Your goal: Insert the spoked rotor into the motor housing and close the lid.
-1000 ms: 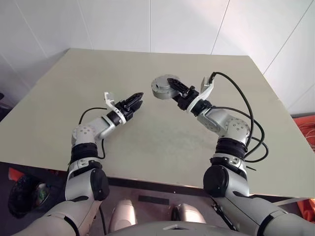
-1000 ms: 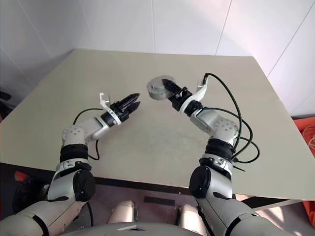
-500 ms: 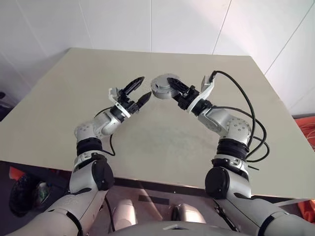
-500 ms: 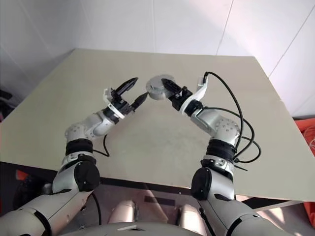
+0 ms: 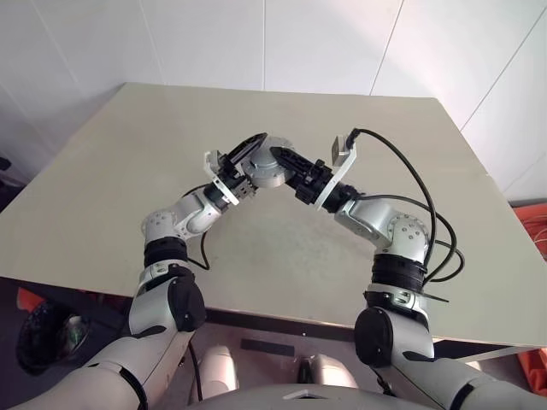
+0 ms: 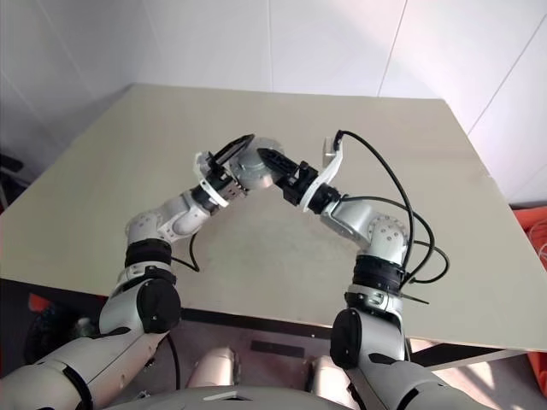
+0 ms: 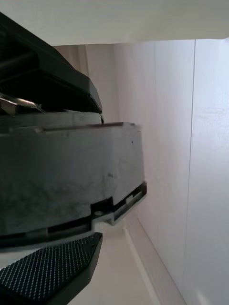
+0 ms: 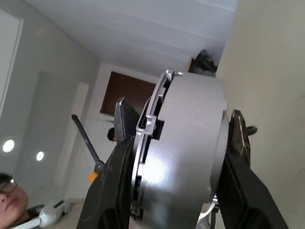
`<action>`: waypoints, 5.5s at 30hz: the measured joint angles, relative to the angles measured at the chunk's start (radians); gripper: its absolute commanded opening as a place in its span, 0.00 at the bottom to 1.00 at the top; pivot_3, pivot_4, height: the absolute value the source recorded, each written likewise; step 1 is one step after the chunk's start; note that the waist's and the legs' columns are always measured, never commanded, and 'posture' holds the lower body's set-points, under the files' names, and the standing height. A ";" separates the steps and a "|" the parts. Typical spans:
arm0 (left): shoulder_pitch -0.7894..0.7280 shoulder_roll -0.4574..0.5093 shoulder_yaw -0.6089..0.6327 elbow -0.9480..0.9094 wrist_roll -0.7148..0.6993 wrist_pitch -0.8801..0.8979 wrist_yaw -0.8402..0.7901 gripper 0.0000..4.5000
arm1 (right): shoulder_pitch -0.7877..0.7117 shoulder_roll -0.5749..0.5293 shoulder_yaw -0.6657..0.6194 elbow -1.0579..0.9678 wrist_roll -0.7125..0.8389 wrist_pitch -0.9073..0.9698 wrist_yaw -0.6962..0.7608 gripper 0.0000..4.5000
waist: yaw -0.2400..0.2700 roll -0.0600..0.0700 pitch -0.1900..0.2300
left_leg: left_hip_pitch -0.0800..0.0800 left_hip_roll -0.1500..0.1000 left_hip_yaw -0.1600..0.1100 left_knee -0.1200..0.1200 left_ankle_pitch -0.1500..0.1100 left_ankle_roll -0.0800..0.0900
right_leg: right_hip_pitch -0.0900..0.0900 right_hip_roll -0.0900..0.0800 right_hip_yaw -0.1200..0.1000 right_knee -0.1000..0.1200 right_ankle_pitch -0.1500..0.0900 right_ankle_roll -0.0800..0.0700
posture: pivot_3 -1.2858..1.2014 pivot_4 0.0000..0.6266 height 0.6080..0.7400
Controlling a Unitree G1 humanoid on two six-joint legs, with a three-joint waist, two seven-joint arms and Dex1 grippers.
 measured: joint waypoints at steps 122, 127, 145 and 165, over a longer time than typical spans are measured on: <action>0.148 0.124 -0.062 -0.070 0.042 -0.277 -0.009 0.53 | -0.054 -0.131 0.100 0.182 -0.395 -0.480 0.028 0.89 | 0.001 -0.001 0.000 | -0.001 0.000 -0.001 0.005 0.000 0.000 | 0.000 0.001 0.000 0.002 0.003 0.004 | 0.52 0.00 1.00; 0.148 0.098 -0.097 -0.067 0.059 -0.278 -0.009 0.53 | -0.056 -0.105 0.113 0.183 -0.413 -0.468 0.040 0.89 | 0.001 -0.002 0.000 | -0.002 0.000 -0.001 0.006 0.000 0.000 | 0.000 0.000 0.000 0.002 0.004 0.003 | 0.52 0.00 1.00; 0.178 0.110 -0.078 -0.153 0.118 -0.407 0.016 0.53 | 0.049 -0.240 0.348 0.106 -0.742 -0.555 0.292 0.89 | 0.002 -0.002 0.000 | -0.002 0.000 -0.001 0.006 0.000 0.000 | 0.000 0.000 0.000 0.002 0.004 0.003 | 0.52 0.00 1.00; 0.209 0.117 0.004 -0.111 0.142 -0.526 0.068 0.53 | 0.083 -0.278 0.396 0.079 -0.866 -0.627 0.443 0.89 | 0.000 -0.002 0.000 | -0.002 0.000 -0.001 0.009 0.001 0.002 | 0.001 0.000 0.000 0.003 0.003 -0.004 | 0.52 0.00 1.00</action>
